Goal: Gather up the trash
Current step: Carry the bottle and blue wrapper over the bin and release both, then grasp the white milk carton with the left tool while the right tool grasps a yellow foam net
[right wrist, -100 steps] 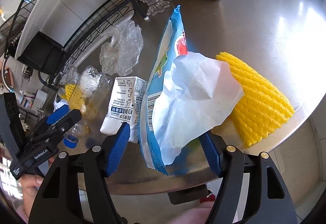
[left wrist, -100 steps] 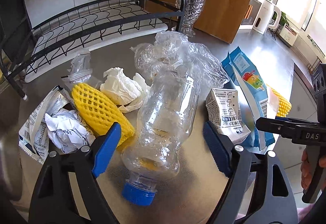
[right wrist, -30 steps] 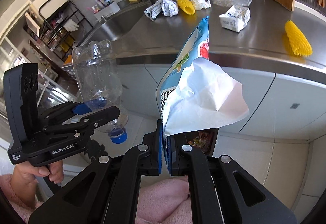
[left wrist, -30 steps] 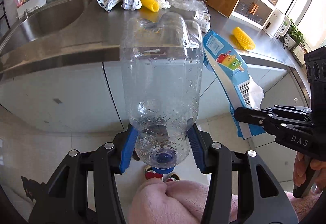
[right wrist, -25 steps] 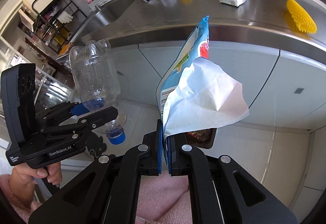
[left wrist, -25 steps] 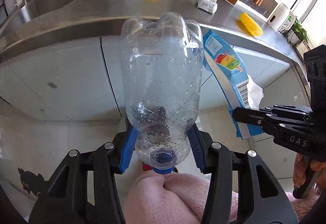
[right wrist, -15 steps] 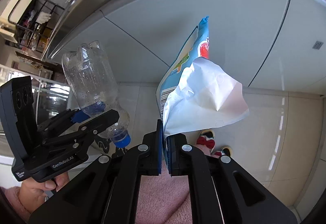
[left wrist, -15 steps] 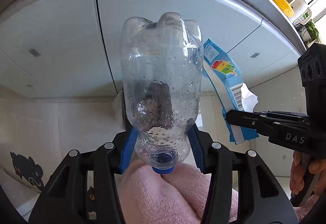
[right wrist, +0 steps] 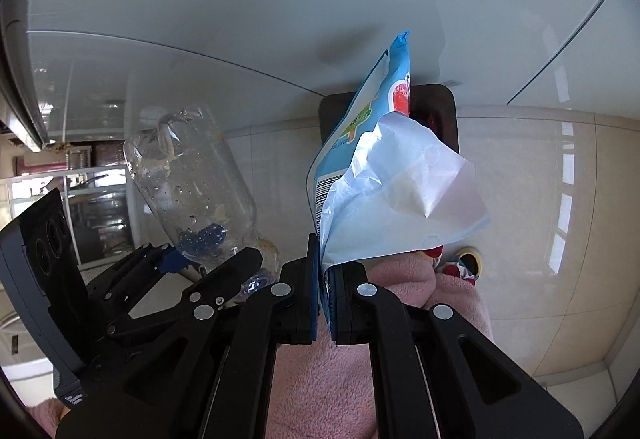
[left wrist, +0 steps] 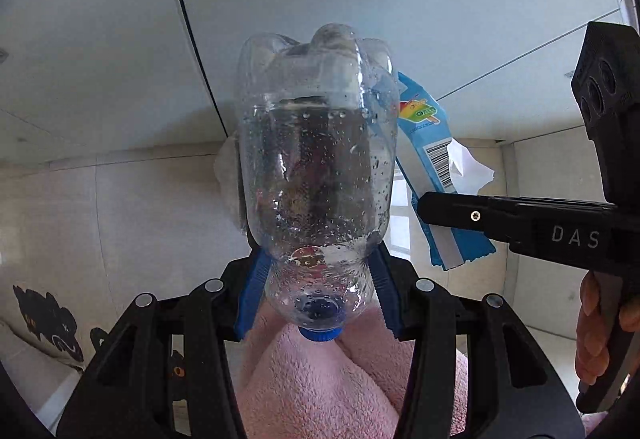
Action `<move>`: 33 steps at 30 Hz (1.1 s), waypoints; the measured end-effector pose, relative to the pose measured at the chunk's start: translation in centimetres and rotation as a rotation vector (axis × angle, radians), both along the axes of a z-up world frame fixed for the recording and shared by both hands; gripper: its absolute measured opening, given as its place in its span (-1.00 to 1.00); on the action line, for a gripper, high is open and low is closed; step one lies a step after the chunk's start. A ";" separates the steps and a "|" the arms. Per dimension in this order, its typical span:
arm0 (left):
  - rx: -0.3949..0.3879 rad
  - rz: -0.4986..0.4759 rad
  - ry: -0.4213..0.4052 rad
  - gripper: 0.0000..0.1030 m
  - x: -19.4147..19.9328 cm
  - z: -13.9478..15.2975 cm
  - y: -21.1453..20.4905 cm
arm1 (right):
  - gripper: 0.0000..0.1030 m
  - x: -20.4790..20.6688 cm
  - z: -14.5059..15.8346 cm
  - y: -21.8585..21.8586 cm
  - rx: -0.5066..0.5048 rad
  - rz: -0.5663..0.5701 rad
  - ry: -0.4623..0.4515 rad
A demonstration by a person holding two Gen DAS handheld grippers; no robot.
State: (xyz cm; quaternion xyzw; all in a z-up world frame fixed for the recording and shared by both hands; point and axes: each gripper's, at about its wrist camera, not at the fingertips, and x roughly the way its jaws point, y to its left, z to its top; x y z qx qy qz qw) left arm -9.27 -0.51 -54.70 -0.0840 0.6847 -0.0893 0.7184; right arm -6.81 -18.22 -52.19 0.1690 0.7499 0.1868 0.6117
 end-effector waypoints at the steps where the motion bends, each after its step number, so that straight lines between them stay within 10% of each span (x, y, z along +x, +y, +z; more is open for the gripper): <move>1: 0.002 -0.001 0.009 -0.09 0.3 -0.5 -0.4 | -0.89 0.1 -0.7 0.1 -0.007 -0.005 0.011; 17: 0.028 -0.024 0.100 -0.07 2.8 -3.7 -0.8 | -0.78 2.0 -2.7 0.3 -0.039 -0.106 0.065; 21: 0.034 -0.024 0.086 0.25 2.9 -3.3 -1.1 | 0.01 2.4 -2.4 0.0 -0.028 -0.141 0.052; 33: 0.045 -0.016 0.047 0.52 3.2 0.1 -1.3 | 0.02 3.0 0.0 -1.2 -0.024 -0.185 0.032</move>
